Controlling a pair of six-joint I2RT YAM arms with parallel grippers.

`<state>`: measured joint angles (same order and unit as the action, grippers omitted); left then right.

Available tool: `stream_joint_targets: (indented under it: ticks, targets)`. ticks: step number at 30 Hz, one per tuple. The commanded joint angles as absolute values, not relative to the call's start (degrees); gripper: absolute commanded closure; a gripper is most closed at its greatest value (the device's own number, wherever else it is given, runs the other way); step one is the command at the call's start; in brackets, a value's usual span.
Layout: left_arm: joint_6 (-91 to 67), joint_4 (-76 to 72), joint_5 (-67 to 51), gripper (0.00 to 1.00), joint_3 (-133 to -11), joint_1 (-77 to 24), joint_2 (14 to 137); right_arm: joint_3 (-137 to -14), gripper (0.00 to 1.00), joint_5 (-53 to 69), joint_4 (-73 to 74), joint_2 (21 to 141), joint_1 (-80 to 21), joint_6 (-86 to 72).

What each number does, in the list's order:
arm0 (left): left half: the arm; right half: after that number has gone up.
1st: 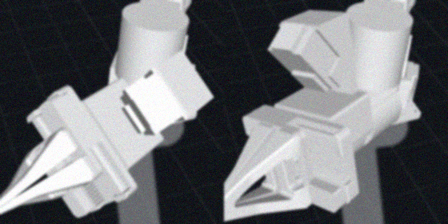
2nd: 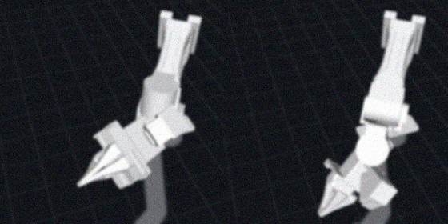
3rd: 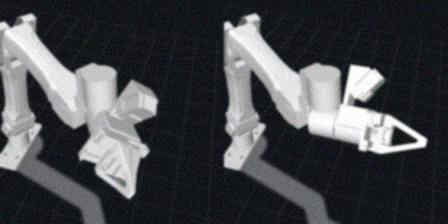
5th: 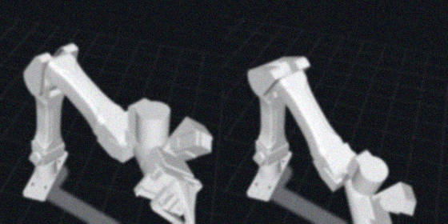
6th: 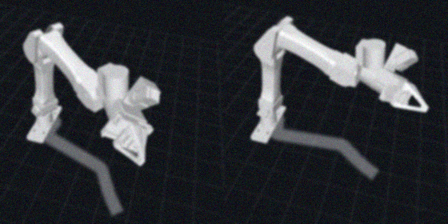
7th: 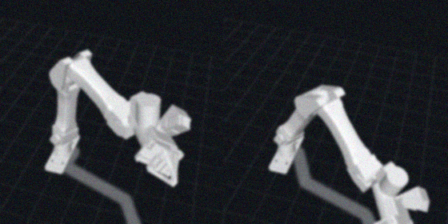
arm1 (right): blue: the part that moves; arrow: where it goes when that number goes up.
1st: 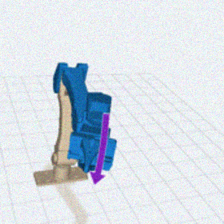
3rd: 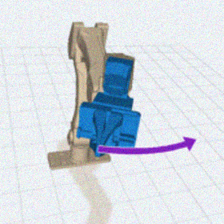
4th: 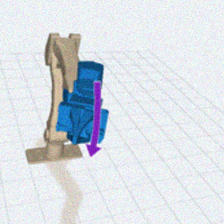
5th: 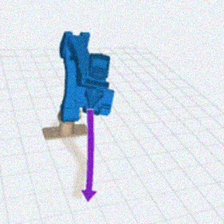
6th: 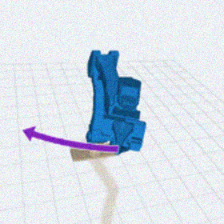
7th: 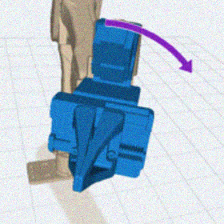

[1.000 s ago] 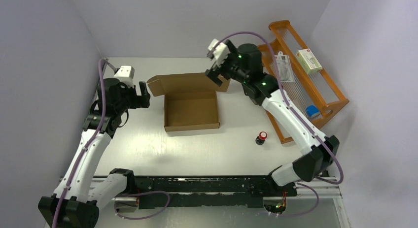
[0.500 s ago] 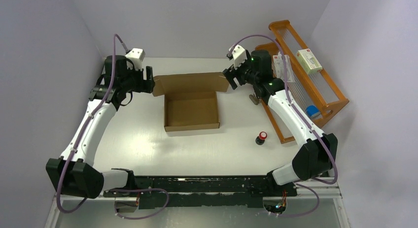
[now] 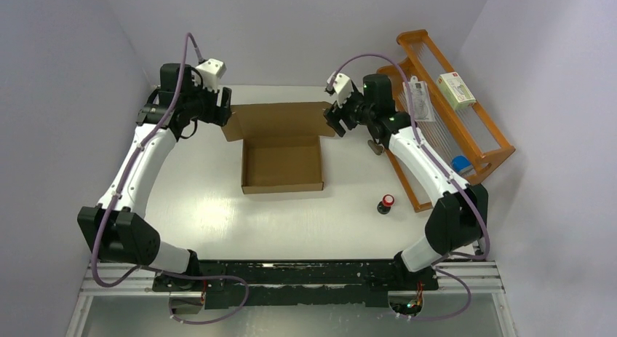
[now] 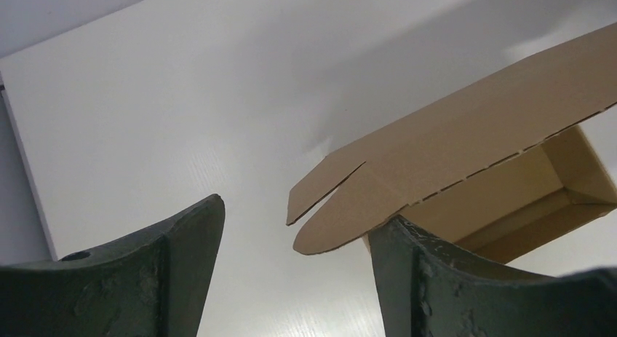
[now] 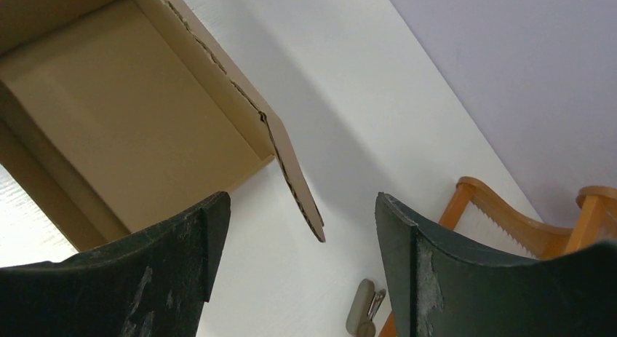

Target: Fold the paper box

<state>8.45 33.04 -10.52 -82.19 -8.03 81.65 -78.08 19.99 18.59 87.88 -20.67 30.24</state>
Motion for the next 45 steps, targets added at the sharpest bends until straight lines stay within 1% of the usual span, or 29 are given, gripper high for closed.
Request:
stream_joint_targets:
  ticks: [1,5,10,13,16,17,22,25,29,34,37,42,43,45]
  targets:
    - [14.74,36.81,-12.52,0.24,-85.39,-7.72,83.79,-81.88,0.23,22.57,20.75,90.48,-20.24,33.82]
    - [18.03,36.33,-16.22,0.23,-85.26,-7.65,84.0,-85.19,0.26,23.72,22.6,93.06,-20.14,35.25]
    - [22.12,37.18,-19.42,0.25,-85.86,-7.66,85.42,-87.46,0.39,24.47,25.13,94.89,-20.09,36.48]
    - [24.68,37.77,-20.65,0.3,-85.61,-7.65,86.52,-87.19,0.43,25.0,25.5,94.89,-20.11,37.09]
    - [26.11,38.14,-20.87,0.38,-85.8,-7.5,87.79,-87.09,0.51,24.76,25.8,94.89,-20.06,37.56]
    - [26.19,37.88,-20.96,0.4,-85.58,-7.41,88.14,-87.14,0.52,24.7,25.98,94.96,-20.12,37.71]
    - [26.29,38.32,-23.03,0.49,-85.71,-7.22,89.68,-86.83,0.57,25.22,26.01,95.14,-19.9,37.83]
    - [26.38,38.31,-22.46,0.55,-85.38,-7.21,89.46,-86.9,0.58,25.93,26.16,95.61,-19.89,37.84]
    - [25.86,37.51,-22.06,0.66,-84.48,-7.21,89.03,-86.97,0.61,25.66,25.81,96.09,-19.92,37.77]
    - [25.25,37.82,-22.97,0.76,-84.96,-7.21,89.91,-87.75,0.71,26.03,26.55,96.76,-19.92,37.1]
    - [23.93,37.91,-22.66,0.8,-85.19,-7.22,89.89,-88.13,0.81,26.0,26.47,96.45,-19.88,35.55]
    - [18.06,37.67,-23.25,0.82,-85.68,-7.21,88.94,-87.8,0.98,25.09,23.59,95.33,-20.12,29.22]
    - [16.8,38.04,-22.87,0.82,-86.08,-7.21,88.94,-87.62,1.0,24.79,23.0,95.28,-20.25,27.68]
    - [14.08,38.14,-21.76,0.84,-86.39,-7.21,88.82,-87.71,1.0,22.85,22.75,95.44,-20.87,24.48]
